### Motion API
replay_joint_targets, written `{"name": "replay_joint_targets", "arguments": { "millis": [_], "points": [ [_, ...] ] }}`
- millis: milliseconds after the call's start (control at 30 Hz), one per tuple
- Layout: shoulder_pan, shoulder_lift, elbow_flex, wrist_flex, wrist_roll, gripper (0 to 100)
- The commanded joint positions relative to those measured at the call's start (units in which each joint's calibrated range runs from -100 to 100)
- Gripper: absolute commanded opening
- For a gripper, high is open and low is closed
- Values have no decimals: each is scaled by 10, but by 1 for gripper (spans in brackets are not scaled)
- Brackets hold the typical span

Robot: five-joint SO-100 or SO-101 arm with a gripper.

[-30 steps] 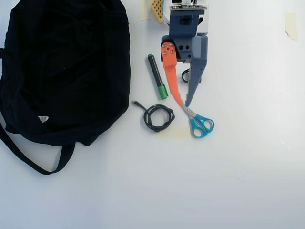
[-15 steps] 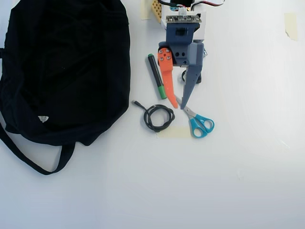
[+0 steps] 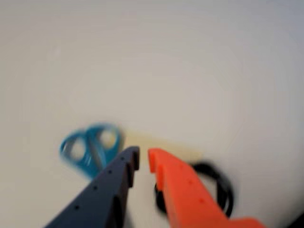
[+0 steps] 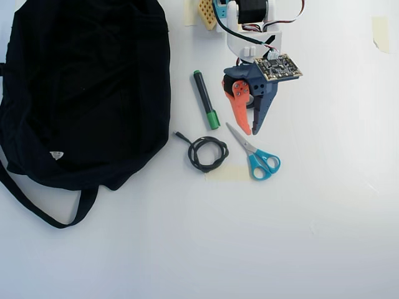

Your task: Put the bike light into the black bag

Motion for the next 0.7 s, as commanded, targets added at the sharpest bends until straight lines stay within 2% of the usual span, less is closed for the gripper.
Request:
{"name": "replay_joint_targets", "arguments": {
  "millis": [0,200,300,667],
  "points": [
    [-2,-12,-7,95,3,2],
    [-26,-13,-15,198,5,2],
    [-46,-4,0,204,18,2],
    [-53,-2,43,213,14,3]
  ]
}}
